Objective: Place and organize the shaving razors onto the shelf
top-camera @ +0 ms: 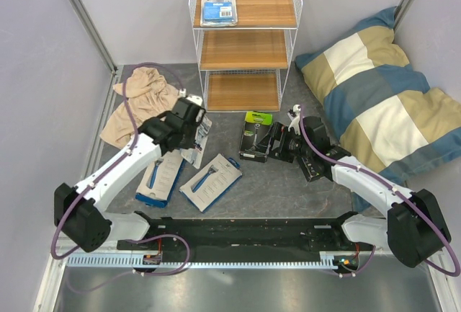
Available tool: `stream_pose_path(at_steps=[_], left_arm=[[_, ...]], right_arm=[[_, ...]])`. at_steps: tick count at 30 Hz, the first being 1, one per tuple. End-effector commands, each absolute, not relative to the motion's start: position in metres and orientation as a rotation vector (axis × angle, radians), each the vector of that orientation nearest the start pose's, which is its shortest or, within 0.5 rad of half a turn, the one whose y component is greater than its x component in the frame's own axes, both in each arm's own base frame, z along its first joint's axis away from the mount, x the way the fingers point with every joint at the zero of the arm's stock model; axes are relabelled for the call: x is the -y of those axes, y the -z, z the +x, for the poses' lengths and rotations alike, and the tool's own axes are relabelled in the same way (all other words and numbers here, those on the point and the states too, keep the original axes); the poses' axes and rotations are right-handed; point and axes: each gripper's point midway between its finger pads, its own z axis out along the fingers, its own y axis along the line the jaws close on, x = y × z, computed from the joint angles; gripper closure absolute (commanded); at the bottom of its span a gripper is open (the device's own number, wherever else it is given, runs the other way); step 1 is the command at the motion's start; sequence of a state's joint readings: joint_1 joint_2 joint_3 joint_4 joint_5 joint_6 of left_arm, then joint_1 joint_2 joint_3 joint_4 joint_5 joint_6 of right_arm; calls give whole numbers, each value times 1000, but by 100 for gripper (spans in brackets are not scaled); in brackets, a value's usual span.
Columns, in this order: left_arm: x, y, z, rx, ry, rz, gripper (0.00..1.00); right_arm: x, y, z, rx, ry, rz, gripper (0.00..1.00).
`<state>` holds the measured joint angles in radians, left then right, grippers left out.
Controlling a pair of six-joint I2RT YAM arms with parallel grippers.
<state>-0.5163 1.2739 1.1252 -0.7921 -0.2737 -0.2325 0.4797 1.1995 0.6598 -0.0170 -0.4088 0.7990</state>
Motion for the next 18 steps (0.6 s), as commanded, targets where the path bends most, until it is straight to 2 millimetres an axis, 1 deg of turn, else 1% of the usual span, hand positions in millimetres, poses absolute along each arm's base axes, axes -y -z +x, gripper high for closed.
stream_pose_path(at_steps=[1, 2, 3, 5, 6, 7, 8, 9, 10, 11, 12, 13, 14, 15, 16, 18], left_arm=[[112, -178, 289, -2391, -309, 299, 98], [112, -177, 289, -2389, -346, 292, 98], [120, -171, 287, -2402, -363, 328, 98], [125, -166, 284, -2411, -402, 343, 98], [135, -158, 280, -2419, -425, 390, 98], [138, -155, 276, -2425, -452, 412, 98], [140, -156, 277, -2407, -483, 399, 98], [150, -148, 272, -2411, -520, 453, 98], [151, -145, 267, -2418, -553, 483, 98], [156, -146, 267, -2406, -577, 477, 98], [164, -144, 262, -2397, -591, 513, 98], [169, -136, 260, -2403, -630, 544, 98], [171, -138, 258, -2394, -655, 537, 98], [180, -137, 253, -2384, -658, 568, 98], [184, -131, 251, -2386, -678, 575, 98], [195, -131, 243, -2374, -685, 609, 98]], right_arm=[[-243, -142, 257, -2293, -1139, 89, 2], [-243, -142, 257, -2295, -1139, 90, 2], [-243, -141, 256, -2297, -1139, 89, 2], [-242, -140, 256, -2298, -1139, 93, 2], [-242, -139, 255, -2301, -1135, 92, 2], [-242, -138, 255, -2303, -1135, 95, 2], [-242, -138, 254, -2303, -1135, 95, 2], [-241, -137, 254, -2304, -1135, 96, 2], [-241, -136, 254, -2307, -1133, 92, 2], [-241, -135, 253, -2309, -1133, 94, 2], [-241, -136, 254, -2307, -1132, 98, 2], [-241, -135, 253, -2311, -1134, 96, 2], [-241, -135, 253, -2311, -1134, 96, 2], [-240, -134, 253, -2312, -1131, 95, 2], [-240, -134, 252, -2310, -1133, 93, 2], [-241, -134, 251, -2311, -1133, 91, 2]])
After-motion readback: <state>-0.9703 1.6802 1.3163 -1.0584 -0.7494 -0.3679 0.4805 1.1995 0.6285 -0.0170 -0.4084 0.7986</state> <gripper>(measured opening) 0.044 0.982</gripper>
